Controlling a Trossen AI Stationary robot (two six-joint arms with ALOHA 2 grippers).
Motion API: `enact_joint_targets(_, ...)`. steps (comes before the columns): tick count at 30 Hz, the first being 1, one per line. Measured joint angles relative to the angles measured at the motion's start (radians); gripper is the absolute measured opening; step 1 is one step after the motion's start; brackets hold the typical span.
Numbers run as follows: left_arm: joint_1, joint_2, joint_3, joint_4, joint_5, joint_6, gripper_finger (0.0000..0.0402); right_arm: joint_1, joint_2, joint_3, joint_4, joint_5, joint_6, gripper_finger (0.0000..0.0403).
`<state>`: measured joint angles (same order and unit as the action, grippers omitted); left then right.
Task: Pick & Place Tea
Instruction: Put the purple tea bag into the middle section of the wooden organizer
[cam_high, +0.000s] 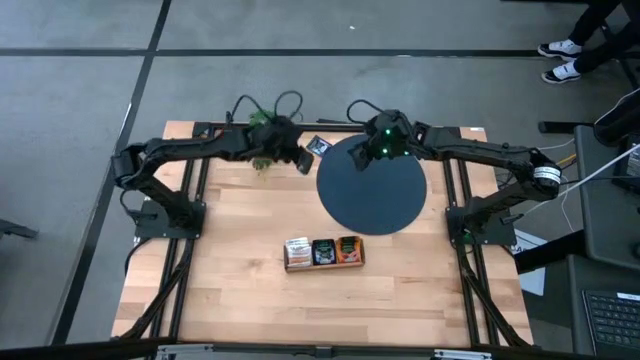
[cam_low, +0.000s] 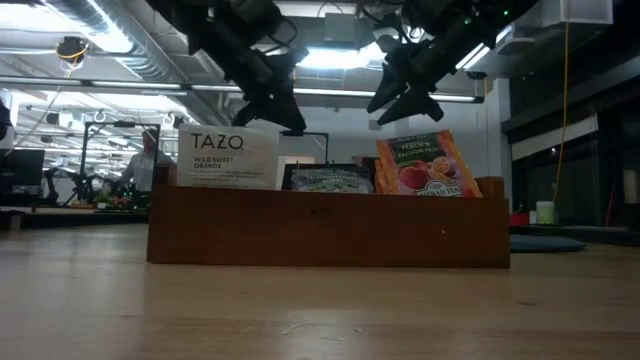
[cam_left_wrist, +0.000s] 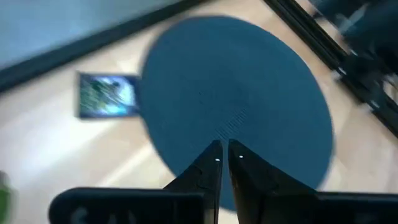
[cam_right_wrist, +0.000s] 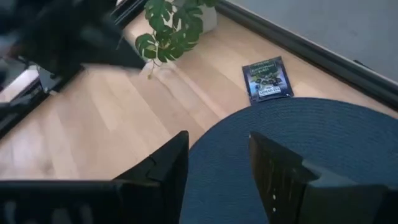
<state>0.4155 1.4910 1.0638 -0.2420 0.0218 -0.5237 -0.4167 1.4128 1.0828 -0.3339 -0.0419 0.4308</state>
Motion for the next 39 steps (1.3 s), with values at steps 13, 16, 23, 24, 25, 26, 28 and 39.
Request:
enact_joint_targets(13,0.084,0.250,0.225,-0.106,-0.069,0.318,0.0024,-0.045,0.000,0.000,0.002,-0.014,-0.070,0.0168)
enact_joint_targets(16,0.085,0.334,0.315,-0.160,-0.161,0.394,0.0024,-0.045,0.000,0.000,0.001,-0.014,-0.064,0.0168)
enact_joint_targets(23,0.127,0.487,0.500,-0.310,-0.117,0.353,0.0024,-0.045,0.000,0.000,-0.007,-0.038,-0.015,0.0168)
enact_joint_targets(24,0.136,0.506,0.521,-0.325,-0.094,0.337,0.0023,-0.045,0.000,0.000,-0.012,-0.044,-0.015,0.0168)
enact_joint_targets(25,0.145,0.520,0.537,-0.345,-0.075,0.328,0.0022,-0.045,0.000,0.000,-0.017,-0.053,-0.014,0.0168)
enact_joint_targets(26,0.154,0.531,0.550,-0.362,-0.065,0.327,0.0020,-0.045,0.000,0.000,-0.021,-0.057,-0.014,0.0168)
enact_joint_targets(28,0.171,0.548,0.580,-0.367,-0.044,0.316,0.0012,-0.045,0.000,0.000,-0.033,-0.057,-0.013,0.0168)
enact_joint_targets(39,0.247,0.613,0.618,-0.473,0.254,0.200,0.0003,-0.045,0.000,0.000,-0.054,-0.057,0.009,0.0168)
